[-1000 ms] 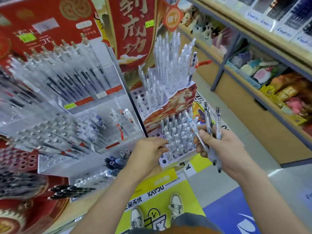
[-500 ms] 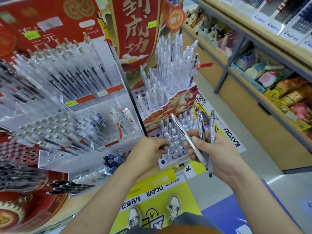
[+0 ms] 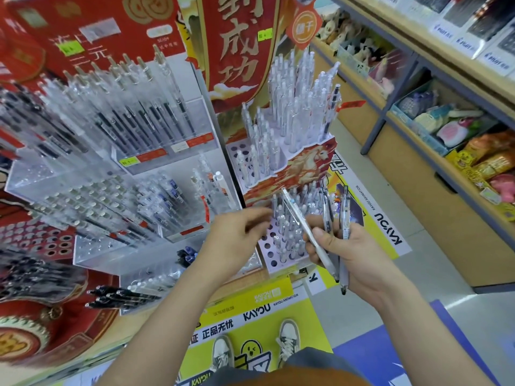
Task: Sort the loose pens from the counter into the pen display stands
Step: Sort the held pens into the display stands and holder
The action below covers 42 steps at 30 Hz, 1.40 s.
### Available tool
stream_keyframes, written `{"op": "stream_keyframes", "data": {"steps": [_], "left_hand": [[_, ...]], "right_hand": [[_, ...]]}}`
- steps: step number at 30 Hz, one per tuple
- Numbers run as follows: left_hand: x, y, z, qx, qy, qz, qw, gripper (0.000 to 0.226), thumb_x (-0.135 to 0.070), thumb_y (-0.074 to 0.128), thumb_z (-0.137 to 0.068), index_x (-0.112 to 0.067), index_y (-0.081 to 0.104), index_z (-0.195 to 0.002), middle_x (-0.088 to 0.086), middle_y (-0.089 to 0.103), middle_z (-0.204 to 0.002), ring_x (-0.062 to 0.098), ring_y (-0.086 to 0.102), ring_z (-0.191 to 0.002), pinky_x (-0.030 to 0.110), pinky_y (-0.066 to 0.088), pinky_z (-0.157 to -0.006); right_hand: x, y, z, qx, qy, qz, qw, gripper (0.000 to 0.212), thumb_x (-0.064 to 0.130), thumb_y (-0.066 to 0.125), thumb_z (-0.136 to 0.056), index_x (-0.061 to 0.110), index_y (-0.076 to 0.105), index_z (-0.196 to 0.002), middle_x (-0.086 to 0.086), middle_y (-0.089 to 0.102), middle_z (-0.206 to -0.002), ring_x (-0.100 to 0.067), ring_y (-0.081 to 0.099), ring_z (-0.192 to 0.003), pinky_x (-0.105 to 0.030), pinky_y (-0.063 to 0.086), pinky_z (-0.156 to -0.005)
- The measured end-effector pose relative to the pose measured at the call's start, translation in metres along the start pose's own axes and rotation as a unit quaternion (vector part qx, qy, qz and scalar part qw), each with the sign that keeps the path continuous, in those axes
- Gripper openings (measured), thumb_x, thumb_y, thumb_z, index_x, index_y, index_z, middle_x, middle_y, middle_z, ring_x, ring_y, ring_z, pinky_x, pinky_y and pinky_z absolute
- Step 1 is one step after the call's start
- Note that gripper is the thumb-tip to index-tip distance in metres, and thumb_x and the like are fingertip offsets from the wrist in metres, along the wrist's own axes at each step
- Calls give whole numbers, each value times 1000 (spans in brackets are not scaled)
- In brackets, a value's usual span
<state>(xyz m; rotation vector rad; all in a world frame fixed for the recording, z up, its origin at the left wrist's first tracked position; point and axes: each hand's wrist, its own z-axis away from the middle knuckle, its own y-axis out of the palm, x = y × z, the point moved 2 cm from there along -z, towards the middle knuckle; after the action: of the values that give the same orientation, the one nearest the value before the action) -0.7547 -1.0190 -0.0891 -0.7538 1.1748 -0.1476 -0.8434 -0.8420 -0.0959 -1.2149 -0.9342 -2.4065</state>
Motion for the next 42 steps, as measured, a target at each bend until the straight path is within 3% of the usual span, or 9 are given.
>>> {"op": "stream_keyframes", "data": {"steps": [4, 8, 11, 16, 21, 25, 33, 37, 42], "left_hand": [[-28, -12, 9, -6, -40, 315, 948, 23, -15, 55, -94, -16, 66, -114, 5, 72, -101, 18, 69, -72, 25, 55, -60], [-37, -10, 11, 24, -36, 355, 934, 17, -7, 56, -92, -13, 68, -103, 9, 74, -95, 16, 64, -63, 22, 50, -54], [-39, -20, 14, -59, 13, 342, 938, 17, 0, 56, -91, -10, 68, -95, 5, 75, -85, 13, 64, -63, 21, 50, -59], [-36, -52, 19, -206, 108, 249, 940, 21, 0, 59, -89, -20, 66, -93, -7, 75, -85, 3, 68, -81, 15, 49, -69], [-13, -23, 15, -184, 85, 72, 977, 23, -10, 65, -89, -32, 69, -93, -22, 69, -79, 4, 64, -69, 27, 53, -66], [-4, -11, 9, -188, 132, -24, 973, 16, -9, 65, -89, -18, 71, -101, -32, 57, -76, -9, 55, -66, 6, 39, -60], [9, 14, -5, -122, 143, -48, 981, 12, -4, 66, -87, -10, 71, -96, 3, 74, -88, -22, 50, -68, 2, 37, -60], [12, 20, -9, -106, 131, -90, 982, 15, -7, 67, -87, -10, 72, -100, 5, 73, -85, -1, 55, -67, 8, 32, -61], [15, 27, -12, -7, 126, -124, 984, 23, -10, 60, -93, -10, 69, -114, 4, 69, -110, 14, 62, -98, 5, 35, -78]], "right_hand": [[-1, 5, 1, 30, 6, 11, 999, 26, 8, 61, -77, 1, 67, -101, -12, 66, -77, -21, 62, -63, -27, 53, -57], [-2, 10, 2, 60, 22, 44, 997, 25, 10, 62, -78, 2, 67, -102, -15, 68, -79, -22, 65, -65, -29, 54, -60], [1, 10, 2, 35, 28, 85, 995, 23, 20, 58, -88, 9, 69, -105, -13, 67, -79, -22, 62, -56, -28, 48, -49], [13, -10, -4, -32, -7, 149, 988, 30, 32, 44, -102, 19, 67, -115, -8, 58, -71, -13, 29, -38, -17, 20, -39], [15, -10, -8, -42, -10, 85, 995, 31, 14, 40, -101, 5, 67, -112, -9, 55, -71, -16, 34, -49, -24, 23, -42], [10, -5, -4, -26, -13, 82, 996, 27, 14, 43, -102, 6, 62, -118, -6, 54, -69, -15, 40, -50, -21, 32, -42], [9, -6, -7, -35, -2, 60, 998, 26, 11, 44, -100, 10, 65, -115, -6, 51, -64, -13, 32, -45, -21, 22, -42], [9, -7, -7, -33, 10, 45, 998, 30, 4, 39, -99, 4, 67, -112, -8, 50, -67, -15, 31, -47, -23, 22, -43], [10, -8, -5, -6, -1, 75, 997, 26, 1, 44, -97, -5, 63, -114, -5, 53, -71, -16, 40, -54, -24, 31, -46]]}}
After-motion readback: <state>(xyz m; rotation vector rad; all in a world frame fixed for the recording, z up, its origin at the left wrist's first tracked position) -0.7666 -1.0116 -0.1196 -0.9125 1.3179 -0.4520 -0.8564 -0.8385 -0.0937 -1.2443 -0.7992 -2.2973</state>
